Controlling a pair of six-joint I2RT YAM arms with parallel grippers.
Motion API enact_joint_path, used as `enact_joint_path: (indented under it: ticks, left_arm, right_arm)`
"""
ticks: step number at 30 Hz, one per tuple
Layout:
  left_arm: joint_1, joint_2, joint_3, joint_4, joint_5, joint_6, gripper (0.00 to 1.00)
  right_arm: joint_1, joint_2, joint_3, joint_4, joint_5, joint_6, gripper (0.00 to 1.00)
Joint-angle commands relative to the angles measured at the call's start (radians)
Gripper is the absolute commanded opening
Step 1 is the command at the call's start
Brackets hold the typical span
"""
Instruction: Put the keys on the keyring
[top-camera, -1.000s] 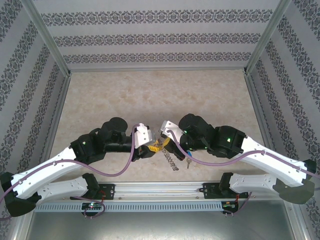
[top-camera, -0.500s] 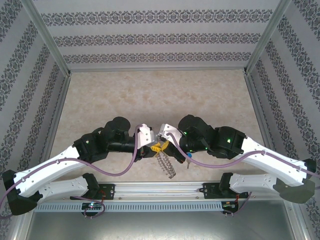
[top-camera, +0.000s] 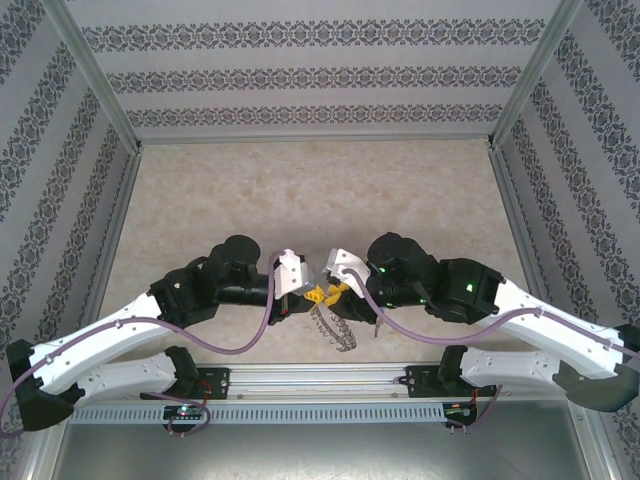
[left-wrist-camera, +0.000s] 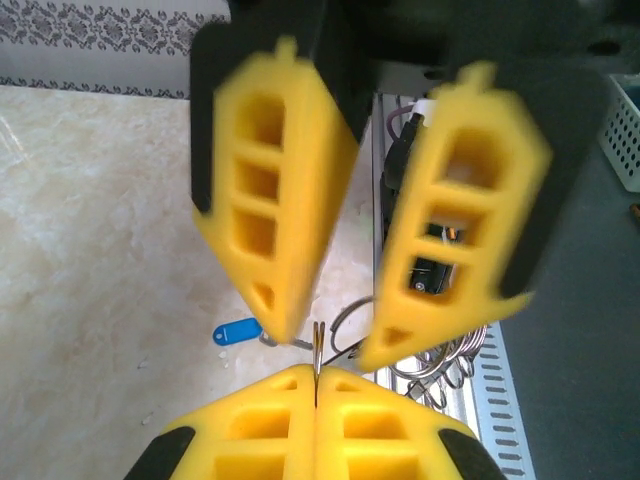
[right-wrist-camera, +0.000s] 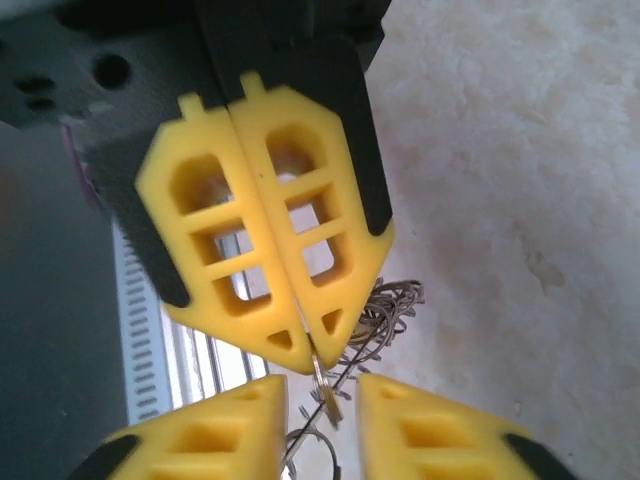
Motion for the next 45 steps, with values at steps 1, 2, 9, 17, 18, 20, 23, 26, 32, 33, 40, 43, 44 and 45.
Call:
enact_joint_path:
  ticks: [1, 2, 9, 17, 18, 20, 23, 26, 32, 33, 40, 43, 44, 45]
  left_arm:
    - [0.002, -0.047, -0.029, 0.142, 0.013, -0.055, 0.00]
    - [0.004, -0.057, -0.036, 0.156, 0.008, -0.064, 0.00]
    - [0.007, -0.109, -0.086, 0.250, 0.009, -0.120, 0.00]
    - [0.007, -0.140, -0.135, 0.344, 0.008, -0.160, 0.00]
    - [0.007, -0.140, -0.139, 0.356, 0.007, -0.165, 0.00]
    - [0.007, -0.141, -0.148, 0.385, 0.005, -0.173, 0.00]
    - [0.008, -0.142, -0.158, 0.410, -0.002, -0.178, 0.00]
    - [0.007, -0.135, -0.161, 0.423, -0.010, -0.178, 0.00]
    - [0.007, -0.120, -0.166, 0.442, -0.030, -0.174, 0.00]
    - [0.007, -0.120, -0.165, 0.442, -0.032, -0.172, 0.00]
    - [0.007, -0.125, -0.160, 0.430, -0.046, -0.160, 0.00]
    - [0.007, -0.136, -0.157, 0.422, -0.056, -0.154, 0.00]
    - [0.007, -0.138, -0.158, 0.421, -0.058, -0.152, 0.00]
    - [0.008, -0.141, -0.159, 0.421, -0.057, -0.151, 0.00]
  right_arm:
    - [-0.006, -0.060, -0.049, 0.087, 0.032, 0.017, 0.39]
    - [-0.013, -0.082, -0.065, 0.101, 0.042, 0.023, 0.40]
    - [-0.035, -0.274, -0.211, 0.232, 0.145, 0.032, 0.39]
    - [-0.073, -0.264, -0.271, 0.277, 0.107, 0.030, 0.36]
    - [-0.073, -0.255, -0.275, 0.288, 0.094, 0.031, 0.36]
    - [-0.073, -0.240, -0.280, 0.306, 0.074, 0.028, 0.35]
    - [-0.073, -0.231, -0.294, 0.343, 0.034, 0.028, 0.35]
    - [-0.073, -0.242, -0.308, 0.376, 0.004, 0.028, 0.34]
    - [-0.073, -0.249, -0.319, 0.404, -0.031, 0.029, 0.33]
    - [-0.073, -0.248, -0.321, 0.407, -0.032, 0.030, 0.33]
    - [-0.073, -0.249, -0.325, 0.430, -0.053, 0.040, 0.35]
    - [-0.073, -0.262, -0.327, 0.426, -0.058, 0.052, 0.40]
    - [-0.073, -0.267, -0.330, 0.425, -0.058, 0.057, 0.41]
    - [-0.073, -0.271, -0.335, 0.425, -0.057, 0.062, 0.41]
